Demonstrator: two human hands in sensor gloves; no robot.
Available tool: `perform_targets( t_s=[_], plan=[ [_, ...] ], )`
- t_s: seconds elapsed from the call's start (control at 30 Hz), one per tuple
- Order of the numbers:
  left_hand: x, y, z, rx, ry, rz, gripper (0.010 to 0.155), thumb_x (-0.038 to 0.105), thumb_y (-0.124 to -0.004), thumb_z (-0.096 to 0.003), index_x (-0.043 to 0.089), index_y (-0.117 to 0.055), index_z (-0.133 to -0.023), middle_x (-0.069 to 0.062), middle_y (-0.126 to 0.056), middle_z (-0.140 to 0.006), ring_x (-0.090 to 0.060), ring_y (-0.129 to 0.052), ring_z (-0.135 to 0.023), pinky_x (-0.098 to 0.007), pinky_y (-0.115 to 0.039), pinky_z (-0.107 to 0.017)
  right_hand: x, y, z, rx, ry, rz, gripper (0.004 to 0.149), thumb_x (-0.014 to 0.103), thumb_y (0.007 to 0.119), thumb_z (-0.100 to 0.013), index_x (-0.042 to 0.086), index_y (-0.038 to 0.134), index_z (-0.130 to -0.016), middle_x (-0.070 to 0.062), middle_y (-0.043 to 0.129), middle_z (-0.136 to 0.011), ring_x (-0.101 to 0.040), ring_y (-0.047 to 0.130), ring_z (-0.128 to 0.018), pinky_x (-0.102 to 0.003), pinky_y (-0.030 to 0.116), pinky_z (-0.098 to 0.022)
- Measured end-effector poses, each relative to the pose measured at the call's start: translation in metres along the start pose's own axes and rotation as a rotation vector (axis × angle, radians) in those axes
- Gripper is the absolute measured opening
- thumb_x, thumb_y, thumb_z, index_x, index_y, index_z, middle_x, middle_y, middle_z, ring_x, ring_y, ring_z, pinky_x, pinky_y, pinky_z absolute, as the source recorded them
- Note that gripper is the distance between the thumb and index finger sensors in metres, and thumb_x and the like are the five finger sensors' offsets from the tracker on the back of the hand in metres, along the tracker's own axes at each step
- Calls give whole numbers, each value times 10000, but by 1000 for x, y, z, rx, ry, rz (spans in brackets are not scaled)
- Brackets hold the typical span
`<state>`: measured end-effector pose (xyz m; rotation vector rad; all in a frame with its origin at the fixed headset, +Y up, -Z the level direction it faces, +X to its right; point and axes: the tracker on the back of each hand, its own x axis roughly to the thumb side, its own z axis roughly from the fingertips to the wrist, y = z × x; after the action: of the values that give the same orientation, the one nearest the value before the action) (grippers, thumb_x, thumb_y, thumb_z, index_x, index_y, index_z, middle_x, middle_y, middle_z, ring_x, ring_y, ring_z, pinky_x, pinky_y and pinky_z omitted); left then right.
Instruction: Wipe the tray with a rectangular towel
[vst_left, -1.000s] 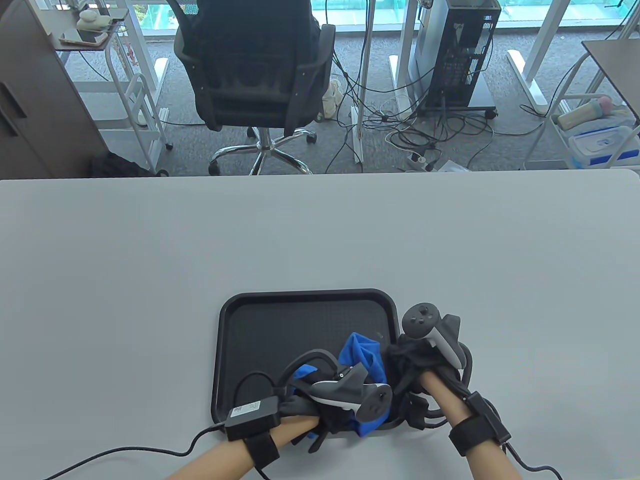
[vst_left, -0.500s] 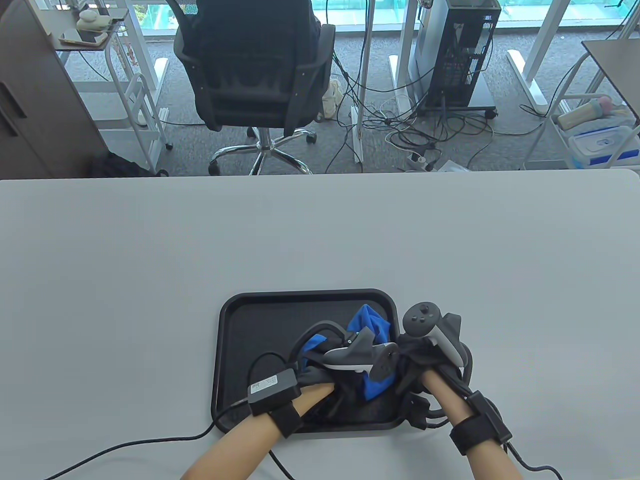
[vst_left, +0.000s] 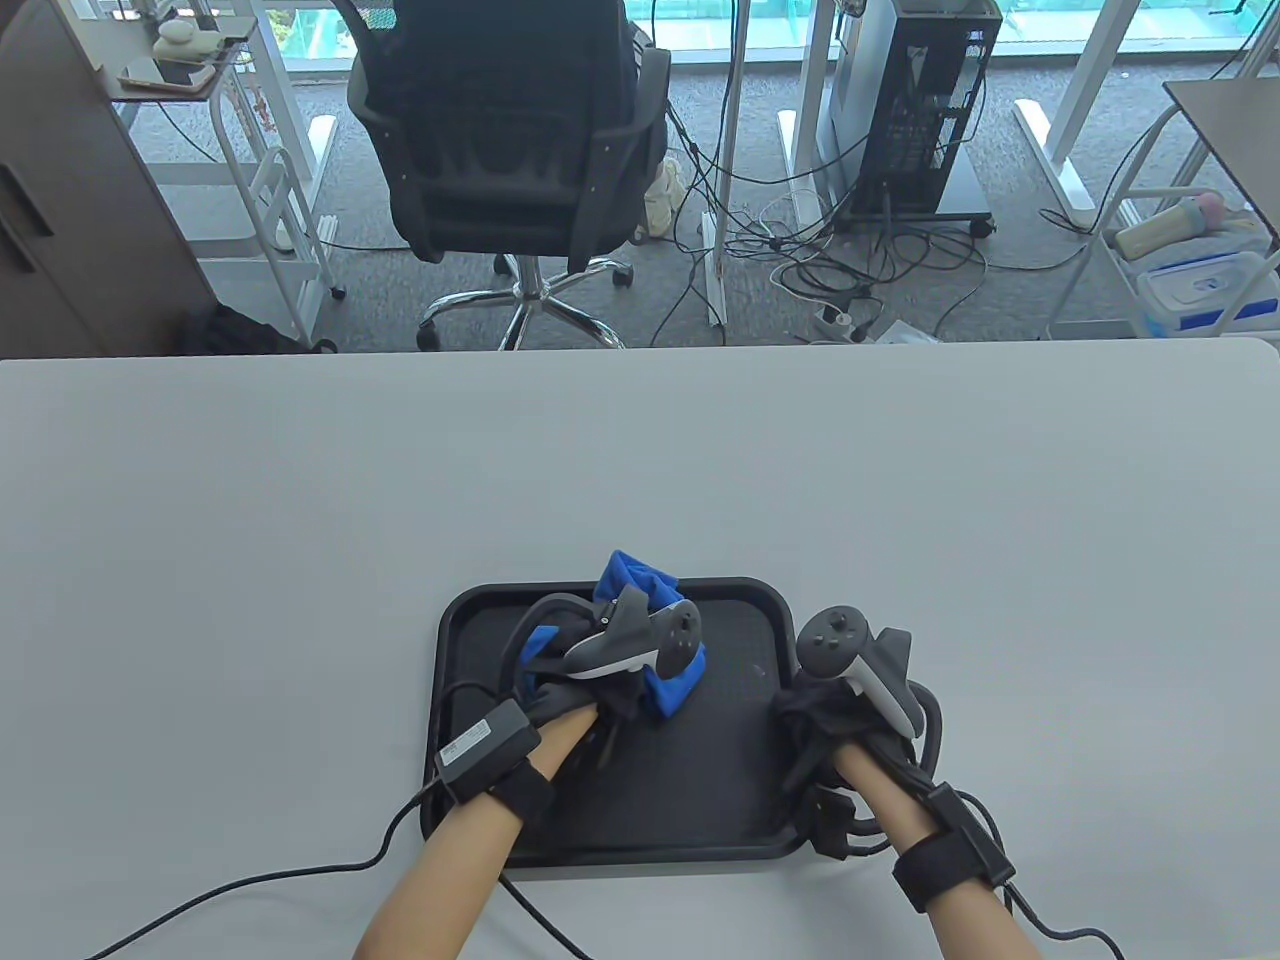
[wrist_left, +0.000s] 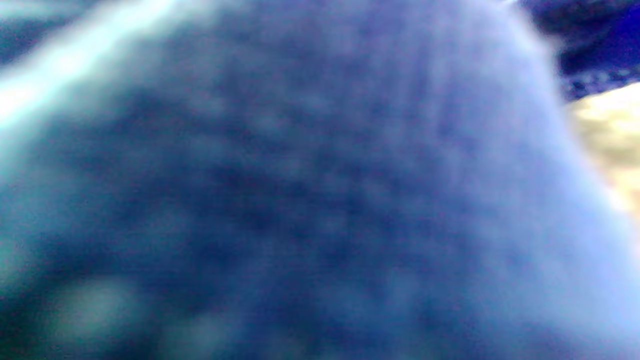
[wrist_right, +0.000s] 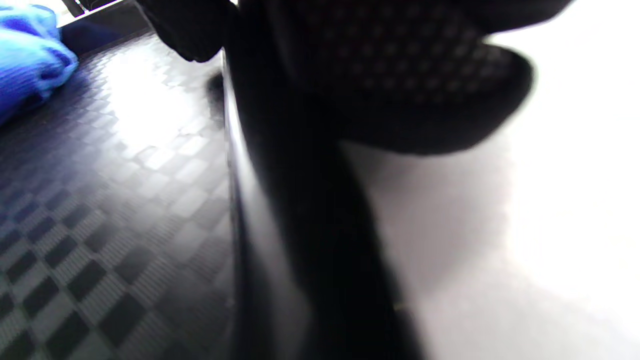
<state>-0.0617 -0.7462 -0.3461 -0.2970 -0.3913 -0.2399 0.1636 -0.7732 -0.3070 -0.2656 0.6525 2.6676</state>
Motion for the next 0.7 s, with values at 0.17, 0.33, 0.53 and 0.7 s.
perform_targets(
  t_s=[0.17,0.33,0.53,0.7],
  plan=[
    [-30,-9,17,-54,61,8,533,298,-778,-496,295,-604,-1000,-39,-705,-1072,-204,-872,-839,-518,-702,-642,0,1,0,-6,2,-10,475,390,759,-466,31,677,-766,-105,909,-382,-191,980,-118,-340,846,-37],
    [-56,-20,44,-105,84,-31,534,302,-781,-493,276,-605,-996,-45,-714,-1065,-213,-880,-832,-517,-705,-642,0,1,0,-10,4,-13,474,389,757,-467,30,677,-765,-107,908,-380,-192,980,-116,-341,847,-35],
    [-71,-33,78,-149,29,-16,542,294,-792,-483,269,-606,-992,-59,-699,-1065,-220,-880,-831,-516,-711,-639,1,2,0,-12,9,-10,475,385,756,-467,26,676,-767,-110,907,-381,-196,979,-117,-344,846,-37],
    [-60,-39,105,-158,-63,-34,546,294,-795,-480,261,-605,-991,-69,-692,-1063,-220,-884,-826,-511,-714,-640,1,2,0,-14,8,-7,474,383,754,-468,24,675,-767,-111,905,-382,-197,977,-117,-345,845,-36]
  ],
)
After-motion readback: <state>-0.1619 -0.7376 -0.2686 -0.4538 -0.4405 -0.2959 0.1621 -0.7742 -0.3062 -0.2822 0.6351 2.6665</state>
